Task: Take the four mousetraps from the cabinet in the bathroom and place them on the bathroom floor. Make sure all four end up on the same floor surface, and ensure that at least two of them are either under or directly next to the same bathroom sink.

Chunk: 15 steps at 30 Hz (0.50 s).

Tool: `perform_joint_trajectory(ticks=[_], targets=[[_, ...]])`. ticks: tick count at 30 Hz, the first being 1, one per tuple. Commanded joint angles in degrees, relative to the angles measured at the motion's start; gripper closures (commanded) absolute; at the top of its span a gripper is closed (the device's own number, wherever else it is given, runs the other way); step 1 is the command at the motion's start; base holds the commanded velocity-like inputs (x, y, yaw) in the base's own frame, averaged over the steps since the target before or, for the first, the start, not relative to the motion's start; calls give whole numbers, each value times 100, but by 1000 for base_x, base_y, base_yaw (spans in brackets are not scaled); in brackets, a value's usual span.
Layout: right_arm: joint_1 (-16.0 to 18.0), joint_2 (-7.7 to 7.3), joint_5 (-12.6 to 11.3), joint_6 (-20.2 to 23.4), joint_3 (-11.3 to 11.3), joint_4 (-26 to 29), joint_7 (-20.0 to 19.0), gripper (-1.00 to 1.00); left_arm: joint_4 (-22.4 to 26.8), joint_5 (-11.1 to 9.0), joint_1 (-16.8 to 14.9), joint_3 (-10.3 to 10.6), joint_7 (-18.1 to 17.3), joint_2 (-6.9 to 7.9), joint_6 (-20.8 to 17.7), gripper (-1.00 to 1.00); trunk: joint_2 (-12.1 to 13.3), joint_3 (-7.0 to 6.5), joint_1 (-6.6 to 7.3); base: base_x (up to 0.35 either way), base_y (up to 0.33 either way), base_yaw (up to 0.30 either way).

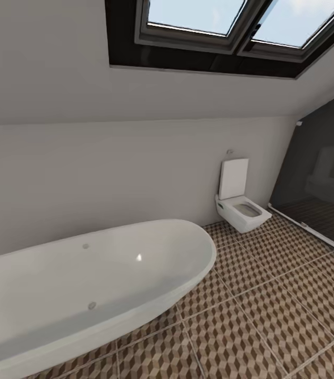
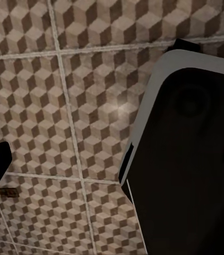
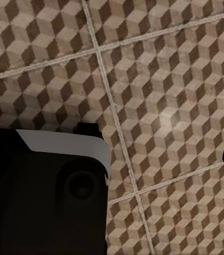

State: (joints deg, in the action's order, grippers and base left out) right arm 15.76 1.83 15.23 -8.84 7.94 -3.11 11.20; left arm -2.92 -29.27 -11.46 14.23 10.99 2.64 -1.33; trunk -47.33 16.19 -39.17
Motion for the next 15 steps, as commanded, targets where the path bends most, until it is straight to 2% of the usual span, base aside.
perform_joint_trajectory(ticks=[1,6,15], targets=[[10,-2,58,-37,49,-26,32,-100,-3,-42,-5,46,9,-12,-13,-100,-6,7,-1,0,0,-42],[10,-7,59,-35,50,-24,32,-100,0,-44,-5,42,7,-60,-10,-100,-6,8,-1,0,0,-107],[8,-7,59,-38,50,-29,32,-100,6,-44,-5,36,9,-130,-15,-100,-6,9,-1,0,0,-253]])
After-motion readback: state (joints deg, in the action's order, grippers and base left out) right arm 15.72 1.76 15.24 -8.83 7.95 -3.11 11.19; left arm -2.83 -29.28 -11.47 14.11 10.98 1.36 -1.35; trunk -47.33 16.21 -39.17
